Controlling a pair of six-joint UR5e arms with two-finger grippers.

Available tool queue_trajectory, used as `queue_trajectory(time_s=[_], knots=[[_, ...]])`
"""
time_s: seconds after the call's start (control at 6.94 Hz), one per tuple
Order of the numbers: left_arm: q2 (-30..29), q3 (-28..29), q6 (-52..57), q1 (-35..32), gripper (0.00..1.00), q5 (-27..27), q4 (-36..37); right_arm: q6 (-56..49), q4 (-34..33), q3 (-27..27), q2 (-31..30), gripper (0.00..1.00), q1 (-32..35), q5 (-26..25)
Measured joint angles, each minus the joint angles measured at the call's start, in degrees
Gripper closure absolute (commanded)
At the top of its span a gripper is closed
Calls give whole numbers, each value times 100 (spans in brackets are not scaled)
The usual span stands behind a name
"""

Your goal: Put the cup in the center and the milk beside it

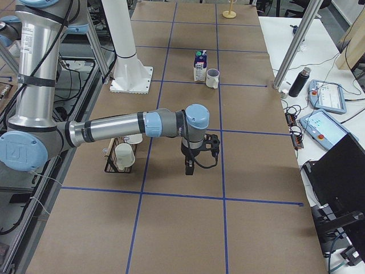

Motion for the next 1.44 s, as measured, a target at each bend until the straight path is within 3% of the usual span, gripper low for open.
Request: queue_trajectory(time_s=[0.58,1.44], knots=[[-68,69,57,-5,2,321,1,6,0,12,13,0,4,0],[79,173,-226,2,2,142,-44,2,0,23,51,0,4,-7]])
